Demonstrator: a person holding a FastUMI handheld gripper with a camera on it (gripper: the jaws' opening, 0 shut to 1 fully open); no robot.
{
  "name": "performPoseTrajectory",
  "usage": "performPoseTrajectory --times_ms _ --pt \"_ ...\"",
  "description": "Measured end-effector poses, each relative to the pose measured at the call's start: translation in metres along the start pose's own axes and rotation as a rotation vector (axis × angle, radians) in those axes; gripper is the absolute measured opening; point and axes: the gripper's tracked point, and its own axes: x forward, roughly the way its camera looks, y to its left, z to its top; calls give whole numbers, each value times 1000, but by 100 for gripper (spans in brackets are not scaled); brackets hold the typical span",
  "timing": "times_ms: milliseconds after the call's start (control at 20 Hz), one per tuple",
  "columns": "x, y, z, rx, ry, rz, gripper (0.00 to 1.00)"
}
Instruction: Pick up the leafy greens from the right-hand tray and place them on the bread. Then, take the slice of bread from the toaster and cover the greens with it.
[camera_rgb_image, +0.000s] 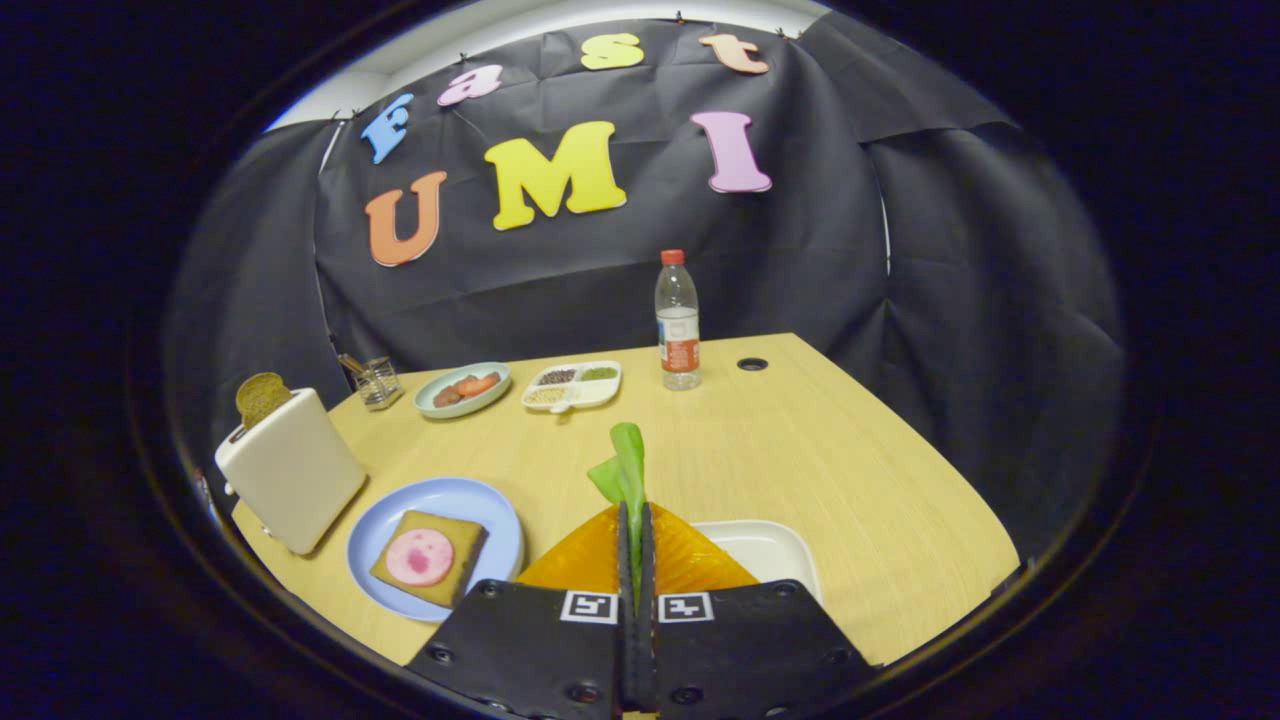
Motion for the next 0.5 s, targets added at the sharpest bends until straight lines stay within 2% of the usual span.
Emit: performPoseTrajectory --times_ms 150,400,500 --pt "-5 41 13 6 -44 42 0" --pt "7 104 6 -51 -61 40 0" --pt "16 119 -4 -96 -53 13 0"
